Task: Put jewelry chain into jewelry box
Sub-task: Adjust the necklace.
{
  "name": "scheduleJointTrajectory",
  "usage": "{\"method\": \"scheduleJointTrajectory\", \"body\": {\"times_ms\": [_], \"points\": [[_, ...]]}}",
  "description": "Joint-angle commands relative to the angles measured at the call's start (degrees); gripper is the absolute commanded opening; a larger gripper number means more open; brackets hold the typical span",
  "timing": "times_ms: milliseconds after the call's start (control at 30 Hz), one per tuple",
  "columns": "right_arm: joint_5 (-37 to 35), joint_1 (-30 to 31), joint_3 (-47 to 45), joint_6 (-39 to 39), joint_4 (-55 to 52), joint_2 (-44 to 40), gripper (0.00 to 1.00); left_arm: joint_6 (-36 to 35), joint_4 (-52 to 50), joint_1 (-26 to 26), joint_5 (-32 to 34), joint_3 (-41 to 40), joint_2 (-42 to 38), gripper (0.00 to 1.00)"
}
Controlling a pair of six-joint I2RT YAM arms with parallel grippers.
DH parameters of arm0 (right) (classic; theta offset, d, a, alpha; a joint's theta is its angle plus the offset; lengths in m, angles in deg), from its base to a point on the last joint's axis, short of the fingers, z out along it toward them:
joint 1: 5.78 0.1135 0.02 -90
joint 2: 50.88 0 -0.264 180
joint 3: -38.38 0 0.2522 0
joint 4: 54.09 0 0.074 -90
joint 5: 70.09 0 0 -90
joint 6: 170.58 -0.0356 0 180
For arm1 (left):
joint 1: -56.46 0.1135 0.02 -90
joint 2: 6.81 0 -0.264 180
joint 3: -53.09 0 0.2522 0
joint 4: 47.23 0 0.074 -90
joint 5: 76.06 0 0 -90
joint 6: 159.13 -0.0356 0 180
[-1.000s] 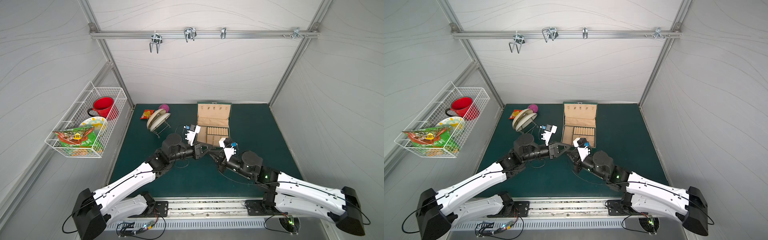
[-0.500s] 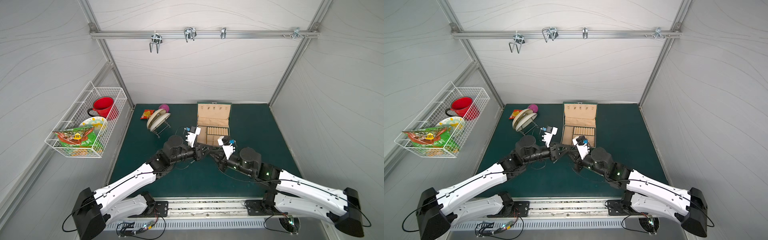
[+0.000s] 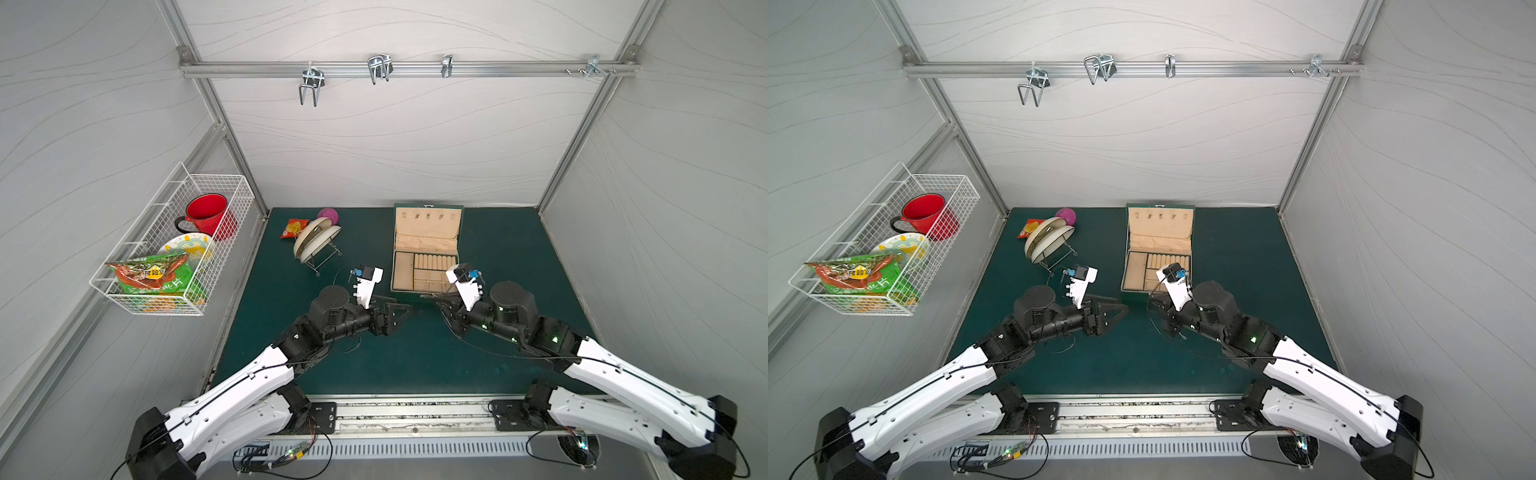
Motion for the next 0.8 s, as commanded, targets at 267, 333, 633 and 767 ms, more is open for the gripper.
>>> {"method": "scheduleJointTrajectory", "body": {"times_ms": [267, 333, 633, 767], "points": [[21.34, -5.46, 9.47, 8.22, -15.97, -0.53, 0.0, -16.27, 12.43, 4.82, -18.68, 4.0, 5.1, 0.91], [23.73, -5.76, 10.68, 8.89, -17.01, -0.16, 0.0, -17.86, 11.96, 4.85, -23.17, 5.91, 6.82, 0.93], [30.46, -6.09, 15.11, 10.94, -18.77, 2.67, 0.0, -17.54, 13.57, 4.09, -34.59, 10.09, 12.75, 0.92], [31.03, -6.29, 16.19, 10.91, -18.91, 3.38, 0.0, -17.81, 13.48, 2.52, -38.02, 11.44, 15.05, 0.91]]}}
